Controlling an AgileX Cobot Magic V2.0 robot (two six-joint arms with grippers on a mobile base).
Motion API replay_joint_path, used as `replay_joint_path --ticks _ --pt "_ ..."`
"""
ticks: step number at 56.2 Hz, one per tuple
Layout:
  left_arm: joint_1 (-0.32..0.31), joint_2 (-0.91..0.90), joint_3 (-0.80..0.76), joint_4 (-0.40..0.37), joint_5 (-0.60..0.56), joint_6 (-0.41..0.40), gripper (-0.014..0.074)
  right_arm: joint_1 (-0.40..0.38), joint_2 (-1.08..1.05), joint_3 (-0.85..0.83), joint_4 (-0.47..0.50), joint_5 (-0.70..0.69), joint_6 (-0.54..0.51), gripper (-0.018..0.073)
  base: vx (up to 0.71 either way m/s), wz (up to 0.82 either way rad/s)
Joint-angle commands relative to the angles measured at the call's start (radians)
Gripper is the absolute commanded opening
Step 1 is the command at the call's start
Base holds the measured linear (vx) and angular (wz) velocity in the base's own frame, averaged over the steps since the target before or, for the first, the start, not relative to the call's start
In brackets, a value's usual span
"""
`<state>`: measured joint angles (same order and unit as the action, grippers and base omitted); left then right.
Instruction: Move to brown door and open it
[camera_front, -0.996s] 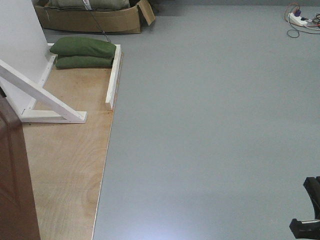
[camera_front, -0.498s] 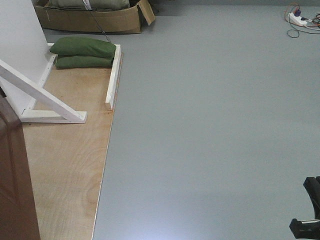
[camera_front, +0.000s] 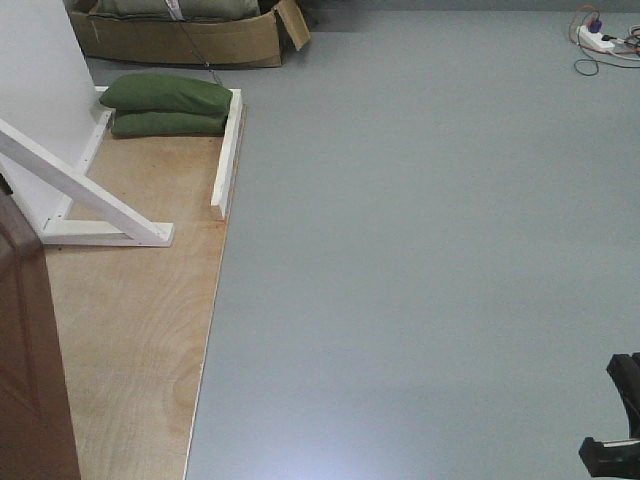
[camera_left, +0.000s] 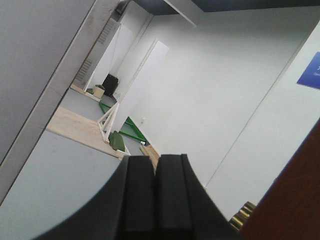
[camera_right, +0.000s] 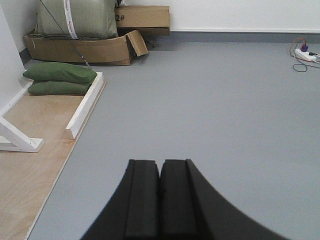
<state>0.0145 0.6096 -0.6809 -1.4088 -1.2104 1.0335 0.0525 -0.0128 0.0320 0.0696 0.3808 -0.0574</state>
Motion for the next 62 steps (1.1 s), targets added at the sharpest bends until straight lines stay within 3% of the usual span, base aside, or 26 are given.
replay_joint_path --ticks 1,36,62 --pt "0.002 0.033 -0.064 0.043 0.006 0.002 -0.0003 0.002 -0.006 0.003 -0.003 -0.080 -0.009 0.0000 0.00 0.00" --pt "0.002 0.043 -0.115 0.018 -0.008 0.002 -0.0003 0.002 -0.006 0.003 -0.003 -0.079 -0.009 0.0000 0.00 0.00" --pt "0.002 0.151 -0.126 0.029 -0.023 0.001 -0.0003 0.002 -0.006 0.003 -0.003 -0.077 -0.009 0.0000 0.00 0.00"
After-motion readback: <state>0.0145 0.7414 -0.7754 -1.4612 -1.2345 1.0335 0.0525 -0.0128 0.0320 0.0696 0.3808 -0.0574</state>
